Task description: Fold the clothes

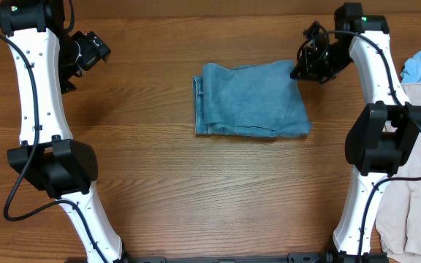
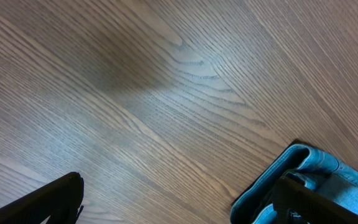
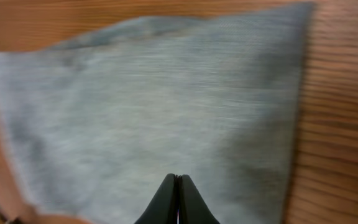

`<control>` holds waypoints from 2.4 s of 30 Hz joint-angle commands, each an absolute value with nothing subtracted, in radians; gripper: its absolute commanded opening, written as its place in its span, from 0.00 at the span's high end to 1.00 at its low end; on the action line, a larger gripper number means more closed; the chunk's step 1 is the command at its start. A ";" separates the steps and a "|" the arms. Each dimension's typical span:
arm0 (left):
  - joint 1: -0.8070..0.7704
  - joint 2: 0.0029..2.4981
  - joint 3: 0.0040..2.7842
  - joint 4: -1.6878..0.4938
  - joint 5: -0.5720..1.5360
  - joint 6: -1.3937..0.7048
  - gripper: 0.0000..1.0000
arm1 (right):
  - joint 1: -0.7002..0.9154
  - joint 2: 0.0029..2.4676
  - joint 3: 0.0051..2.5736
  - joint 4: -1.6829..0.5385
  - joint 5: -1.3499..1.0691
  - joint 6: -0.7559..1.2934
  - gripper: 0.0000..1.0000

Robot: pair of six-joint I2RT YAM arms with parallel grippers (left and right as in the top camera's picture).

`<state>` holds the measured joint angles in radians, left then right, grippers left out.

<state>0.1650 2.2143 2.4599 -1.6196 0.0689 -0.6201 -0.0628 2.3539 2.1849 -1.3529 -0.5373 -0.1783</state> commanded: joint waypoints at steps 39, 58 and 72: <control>0.163 2.205 2.469 -1.619 0.071 -0.601 0.00 | -0.178 1.895 1.677 -1.409 -0.466 0.046 0.96; 0.163 2.205 2.469 -1.619 0.071 -0.601 0.00 | -0.178 1.896 1.018 -0.636 -0.685 -0.075 0.96; 0.163 2.205 2.469 -1.619 0.071 -0.601 0.00 | -0.161 1.823 1.296 -0.887 -0.766 0.026 0.96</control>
